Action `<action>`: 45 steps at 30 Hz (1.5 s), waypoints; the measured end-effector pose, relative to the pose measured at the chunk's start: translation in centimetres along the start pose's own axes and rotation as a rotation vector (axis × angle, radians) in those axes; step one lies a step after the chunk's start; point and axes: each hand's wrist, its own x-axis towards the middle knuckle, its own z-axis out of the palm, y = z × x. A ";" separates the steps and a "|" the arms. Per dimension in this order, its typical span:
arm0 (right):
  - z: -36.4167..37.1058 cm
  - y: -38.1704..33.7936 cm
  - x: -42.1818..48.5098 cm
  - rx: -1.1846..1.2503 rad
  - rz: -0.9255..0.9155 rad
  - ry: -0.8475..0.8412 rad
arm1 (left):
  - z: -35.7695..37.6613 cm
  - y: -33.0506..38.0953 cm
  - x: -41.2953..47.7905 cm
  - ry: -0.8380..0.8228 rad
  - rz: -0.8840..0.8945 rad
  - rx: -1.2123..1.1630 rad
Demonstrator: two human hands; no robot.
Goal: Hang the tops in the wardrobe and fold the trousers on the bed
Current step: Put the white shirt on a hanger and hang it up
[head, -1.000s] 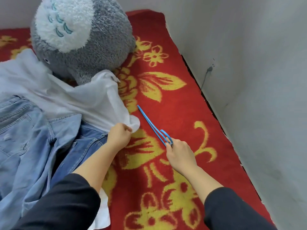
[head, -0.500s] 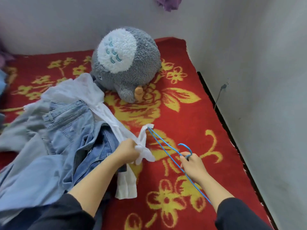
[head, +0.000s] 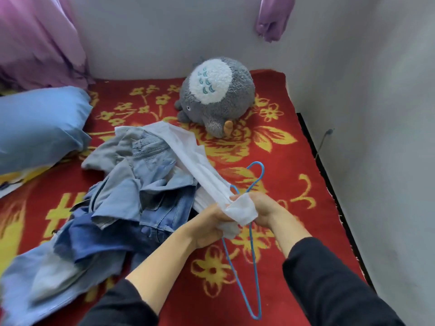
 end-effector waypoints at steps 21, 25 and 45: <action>-29.0 4.5 -19.2 0.202 -0.100 0.784 | 14.0 -16.5 10.0 0.787 -0.249 0.489; -35.6 8.0 -23.9 0.270 -0.046 0.886 | 19.1 -18.5 13.4 0.652 -0.338 -0.118; -33.8 18.9 -16.1 -0.272 0.106 0.743 | 18.7 -23.7 12.3 0.238 -0.698 0.600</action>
